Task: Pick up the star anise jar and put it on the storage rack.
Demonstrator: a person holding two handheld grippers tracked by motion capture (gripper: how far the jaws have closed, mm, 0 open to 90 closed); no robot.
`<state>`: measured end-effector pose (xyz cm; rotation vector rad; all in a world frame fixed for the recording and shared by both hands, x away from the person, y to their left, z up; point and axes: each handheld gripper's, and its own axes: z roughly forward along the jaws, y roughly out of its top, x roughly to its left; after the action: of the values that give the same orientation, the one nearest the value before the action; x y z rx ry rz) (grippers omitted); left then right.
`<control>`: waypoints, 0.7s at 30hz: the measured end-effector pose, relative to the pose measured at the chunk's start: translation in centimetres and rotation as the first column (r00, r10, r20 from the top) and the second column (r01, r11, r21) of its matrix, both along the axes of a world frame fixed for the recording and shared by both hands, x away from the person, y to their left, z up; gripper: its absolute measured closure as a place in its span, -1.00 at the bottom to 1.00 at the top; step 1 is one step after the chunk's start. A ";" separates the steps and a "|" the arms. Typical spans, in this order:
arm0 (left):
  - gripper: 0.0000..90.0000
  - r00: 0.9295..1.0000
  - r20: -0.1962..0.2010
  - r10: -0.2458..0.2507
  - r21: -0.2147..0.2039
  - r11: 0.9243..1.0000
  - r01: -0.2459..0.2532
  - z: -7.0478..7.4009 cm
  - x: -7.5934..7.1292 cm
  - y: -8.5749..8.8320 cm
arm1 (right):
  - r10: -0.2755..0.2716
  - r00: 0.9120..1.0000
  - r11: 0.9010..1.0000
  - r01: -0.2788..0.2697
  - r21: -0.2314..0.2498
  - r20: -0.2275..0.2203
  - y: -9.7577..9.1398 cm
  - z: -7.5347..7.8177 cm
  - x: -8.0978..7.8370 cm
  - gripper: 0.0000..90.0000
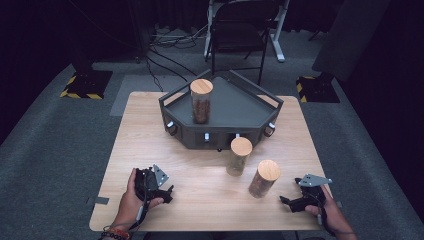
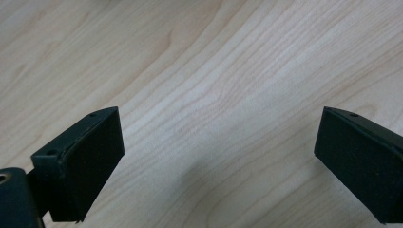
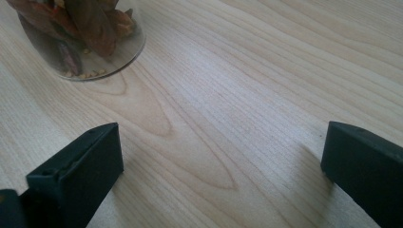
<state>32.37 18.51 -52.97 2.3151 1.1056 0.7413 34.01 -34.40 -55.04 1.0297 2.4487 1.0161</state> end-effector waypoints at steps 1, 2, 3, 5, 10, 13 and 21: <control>-0.94 1.000 -0.001 0.003 -0.007 1.000 -0.003 -0.1 -0.1 0.1 | 0.000 1.000 1.000 0.000 0.000 0.000 0.0 0.0 0.0 -1.00; -0.94 1.000 -0.007 0.009 -0.019 1.000 -0.009 -0.2 -0.2 0.3 | 0.000 1.000 1.000 0.000 0.000 0.000 0.0 0.0 0.0 -1.00; -0.94 1.000 -0.014 0.010 -0.030 1.000 -0.011 -0.3 -0.2 0.4 | 0.000 1.000 1.000 0.000 0.000 0.000 0.0 0.0 0.0 -1.00; -0.94 1.000 -0.022 0.020 -0.029 0.999 -0.020 -0.5 -0.4 0.7 | 0.000 1.000 1.000 0.000 -0.001 0.000 0.0 0.0 0.0 -1.00; -0.94 0.999 -0.038 0.040 -0.095 0.995 -0.043 -0.9 -0.6 1.5 | 0.000 1.000 1.000 0.000 0.000 0.000 0.0 0.0 0.0 -1.00; -0.95 0.997 -0.067 0.046 -0.144 0.988 -0.056 -1.1 -0.6 2.1 | 0.000 1.000 1.000 0.000 0.000 0.000 0.0 0.0 0.0 -1.00; -0.99 0.994 -0.105 0.029 -0.259 0.964 -0.055 -1.9 -0.5 3.7 | 0.000 1.000 1.000 0.000 0.000 0.000 0.0 0.0 0.0 -1.00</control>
<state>31.91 22.18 -54.87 2.1290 1.2205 0.4657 34.01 -34.40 -55.04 1.0297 2.4490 1.0157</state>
